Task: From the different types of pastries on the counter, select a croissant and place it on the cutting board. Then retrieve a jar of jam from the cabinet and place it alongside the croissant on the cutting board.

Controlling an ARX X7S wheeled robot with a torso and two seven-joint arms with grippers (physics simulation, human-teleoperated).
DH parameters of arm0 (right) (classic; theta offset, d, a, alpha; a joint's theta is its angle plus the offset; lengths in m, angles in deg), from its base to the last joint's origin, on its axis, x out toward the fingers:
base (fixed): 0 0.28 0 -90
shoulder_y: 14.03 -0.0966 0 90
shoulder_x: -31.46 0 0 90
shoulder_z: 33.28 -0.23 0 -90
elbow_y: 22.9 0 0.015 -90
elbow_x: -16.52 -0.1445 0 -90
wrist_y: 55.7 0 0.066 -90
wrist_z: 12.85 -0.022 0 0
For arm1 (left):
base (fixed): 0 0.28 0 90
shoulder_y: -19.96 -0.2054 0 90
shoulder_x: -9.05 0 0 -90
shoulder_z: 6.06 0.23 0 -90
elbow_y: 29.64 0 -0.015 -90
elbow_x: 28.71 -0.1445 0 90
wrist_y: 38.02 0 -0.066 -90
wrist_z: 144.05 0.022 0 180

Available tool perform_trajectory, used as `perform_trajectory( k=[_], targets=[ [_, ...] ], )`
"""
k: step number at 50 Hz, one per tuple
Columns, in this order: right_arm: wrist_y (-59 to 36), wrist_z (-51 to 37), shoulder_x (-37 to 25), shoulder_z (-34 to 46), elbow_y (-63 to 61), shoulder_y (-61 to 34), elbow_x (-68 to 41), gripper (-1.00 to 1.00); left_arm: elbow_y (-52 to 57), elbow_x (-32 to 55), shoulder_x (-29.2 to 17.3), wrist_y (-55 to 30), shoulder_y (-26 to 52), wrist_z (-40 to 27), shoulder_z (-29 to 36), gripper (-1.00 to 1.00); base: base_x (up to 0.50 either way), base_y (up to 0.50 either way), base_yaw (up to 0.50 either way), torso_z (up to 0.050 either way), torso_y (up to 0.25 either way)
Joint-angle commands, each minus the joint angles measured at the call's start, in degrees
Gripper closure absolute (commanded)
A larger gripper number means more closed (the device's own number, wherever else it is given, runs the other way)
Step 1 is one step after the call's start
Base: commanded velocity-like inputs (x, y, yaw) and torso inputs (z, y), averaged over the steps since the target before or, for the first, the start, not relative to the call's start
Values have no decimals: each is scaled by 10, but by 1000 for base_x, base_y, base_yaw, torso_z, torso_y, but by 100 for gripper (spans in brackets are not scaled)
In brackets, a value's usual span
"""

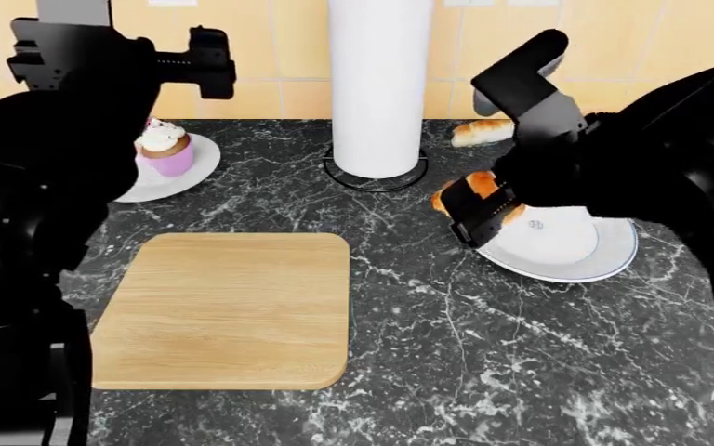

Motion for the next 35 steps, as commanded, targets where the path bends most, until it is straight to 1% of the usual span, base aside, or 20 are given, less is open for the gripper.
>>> perform_trajectory(
  k=[1,3,10,18,29,35],
  targets=[
    [55,-14,54,84,-6,1,-35,100,7,6,-1,-9,3,-5,-7,-100,0,0,0,0,0],
    [62,-9,67,95,-6,-1,-33,100,12,7,-1,-13,3,-7,-5,-100,0,0,0,0,0],
    [24,-31,83,71,-66,-6,-74,100,6,5,-3,-5,1,-5,-2,-100,0,0,0,0,0],
    [8,-49,112,52,-94,-16,-107,100,-1,6,-7,0,0,-3,-4,-100,0,0,0,0,0],
    [39,-40,154,62,-94,-27,-121,100,-10,6,-10,6,0,-3,-5,-100,0,0,0,0,0],
    [92,-17,174,90,-59,-26,-93,100,-10,8,-11,8,-2,-2,-6,-100,0,0,0,0,0]
  ],
)
